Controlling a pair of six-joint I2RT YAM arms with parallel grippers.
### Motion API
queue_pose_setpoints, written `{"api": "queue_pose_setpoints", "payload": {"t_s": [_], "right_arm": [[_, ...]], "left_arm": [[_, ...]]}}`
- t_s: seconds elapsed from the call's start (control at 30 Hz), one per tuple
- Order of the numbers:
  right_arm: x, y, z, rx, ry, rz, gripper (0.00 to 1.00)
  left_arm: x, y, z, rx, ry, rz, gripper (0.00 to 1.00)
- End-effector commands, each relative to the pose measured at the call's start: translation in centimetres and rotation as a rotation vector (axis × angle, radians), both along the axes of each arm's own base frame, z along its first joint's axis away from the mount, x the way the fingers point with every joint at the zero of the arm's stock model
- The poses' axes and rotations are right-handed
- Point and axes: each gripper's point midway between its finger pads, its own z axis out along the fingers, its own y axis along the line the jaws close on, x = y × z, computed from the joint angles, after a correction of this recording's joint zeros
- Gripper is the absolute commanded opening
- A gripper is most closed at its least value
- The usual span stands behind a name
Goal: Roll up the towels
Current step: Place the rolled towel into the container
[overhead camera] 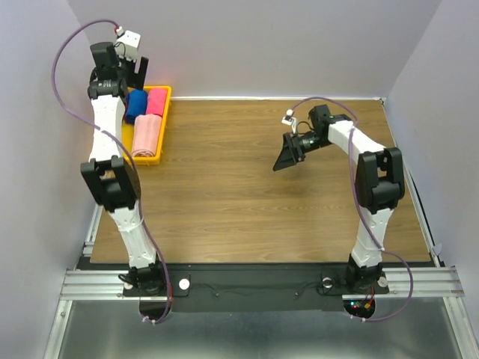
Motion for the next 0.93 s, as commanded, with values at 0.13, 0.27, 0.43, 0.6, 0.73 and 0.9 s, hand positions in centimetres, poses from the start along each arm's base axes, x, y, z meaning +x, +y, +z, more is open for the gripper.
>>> {"api": "queue_pose_setpoints", "payload": {"t_s": [0.13, 0.27, 0.43, 0.6, 0.73, 0.9], "right_arm": [[4.2, -7.5, 7.9, -0.092, -0.209, -0.278, 1.00], [4.0, -11.2, 8.2, -0.198, -0.243, -0.401, 1.00], [1.1, -13.5, 7.0, -0.341, -0.291, -0.467, 1.00], [-3.2, -13.6, 3.1, -0.375, -0.224, -0.452, 1.00], [-4.6, -13.4, 2.0, -0.368, -0.201, -0.454, 1.00], [-4.7, -13.3, 2.0, -0.360, -0.197, -0.462, 1.00]], "left_arm": [[-12.5, -12.2, 7.4, -0.084, 0.003, -0.184, 0.99], [-16.9, -16.3, 5.2, -0.166, 0.078, -0.256, 0.99], [-22.7, -19.9, -0.7, -0.233, 0.197, -0.327, 0.99], [-27.0, -22.5, -5.7, -0.221, 0.278, -0.384, 0.99], [-28.5, -22.9, -7.2, -0.228, 0.307, -0.396, 0.99], [-28.8, -22.9, -7.2, -0.235, 0.297, -0.392, 0.99]]}}
